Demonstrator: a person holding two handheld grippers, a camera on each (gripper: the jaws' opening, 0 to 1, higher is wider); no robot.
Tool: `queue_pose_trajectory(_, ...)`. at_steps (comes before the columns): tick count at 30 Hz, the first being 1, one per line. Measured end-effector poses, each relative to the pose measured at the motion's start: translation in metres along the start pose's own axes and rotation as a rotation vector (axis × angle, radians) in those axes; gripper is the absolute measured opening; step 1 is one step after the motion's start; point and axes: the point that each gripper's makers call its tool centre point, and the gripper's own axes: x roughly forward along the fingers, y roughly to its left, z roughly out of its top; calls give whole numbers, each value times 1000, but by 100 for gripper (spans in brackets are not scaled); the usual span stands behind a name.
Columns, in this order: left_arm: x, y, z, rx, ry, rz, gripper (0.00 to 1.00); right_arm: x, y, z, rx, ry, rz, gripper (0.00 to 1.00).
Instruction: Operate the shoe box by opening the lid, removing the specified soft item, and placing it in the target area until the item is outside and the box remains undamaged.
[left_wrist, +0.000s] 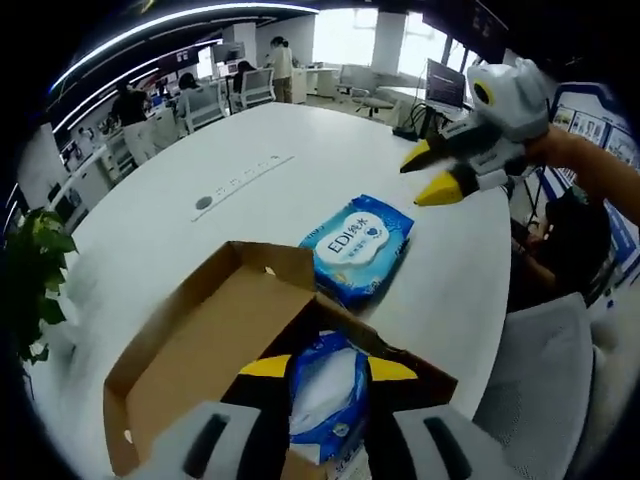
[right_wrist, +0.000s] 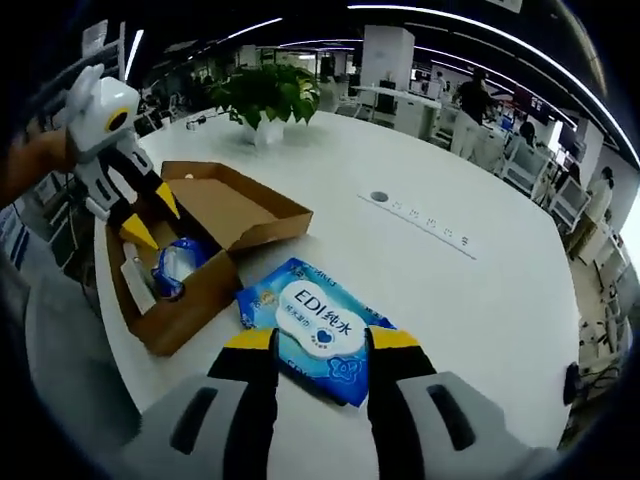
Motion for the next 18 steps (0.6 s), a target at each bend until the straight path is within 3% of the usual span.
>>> queue_pose_trajectory(18,-7,5,-43,109,35,-99,24,17,65,45,-175,-22,113,30)
